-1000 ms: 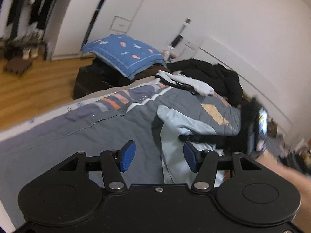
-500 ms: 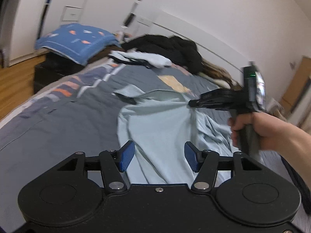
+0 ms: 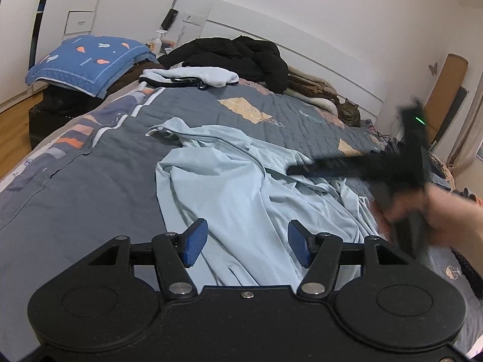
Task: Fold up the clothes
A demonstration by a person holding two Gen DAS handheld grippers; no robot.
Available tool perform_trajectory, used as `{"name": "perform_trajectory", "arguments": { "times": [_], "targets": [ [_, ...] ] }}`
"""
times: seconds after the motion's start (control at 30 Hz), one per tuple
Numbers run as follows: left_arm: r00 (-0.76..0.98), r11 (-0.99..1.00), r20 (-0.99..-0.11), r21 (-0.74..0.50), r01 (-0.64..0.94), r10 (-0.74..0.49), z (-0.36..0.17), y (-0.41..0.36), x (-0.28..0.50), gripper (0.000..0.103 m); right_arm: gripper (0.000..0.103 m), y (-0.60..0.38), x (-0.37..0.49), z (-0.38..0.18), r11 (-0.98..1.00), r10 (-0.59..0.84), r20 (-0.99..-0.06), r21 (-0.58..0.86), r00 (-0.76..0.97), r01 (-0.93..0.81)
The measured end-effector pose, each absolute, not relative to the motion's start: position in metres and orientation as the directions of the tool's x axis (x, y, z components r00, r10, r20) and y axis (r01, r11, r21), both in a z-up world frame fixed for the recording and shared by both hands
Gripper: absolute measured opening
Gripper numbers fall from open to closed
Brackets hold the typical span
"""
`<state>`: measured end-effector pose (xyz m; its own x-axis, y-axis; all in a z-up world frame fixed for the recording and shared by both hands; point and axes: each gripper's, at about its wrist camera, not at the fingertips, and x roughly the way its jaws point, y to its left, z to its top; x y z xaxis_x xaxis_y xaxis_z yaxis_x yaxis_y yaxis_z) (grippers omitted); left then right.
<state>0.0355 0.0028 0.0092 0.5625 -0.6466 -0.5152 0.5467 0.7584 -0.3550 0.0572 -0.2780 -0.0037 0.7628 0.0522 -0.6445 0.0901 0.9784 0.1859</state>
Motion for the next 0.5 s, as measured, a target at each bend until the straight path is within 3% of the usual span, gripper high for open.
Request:
{"name": "perform_trajectory", "arguments": {
  "times": [0.5],
  "targets": [
    [0.549,0.748,-0.514,-0.374,0.549,-0.66,0.01,0.0,0.03,0.059,0.046,-0.209,-0.087,-0.049,0.982,0.147,-0.718,0.187,0.68,-0.015]
  ]
}}
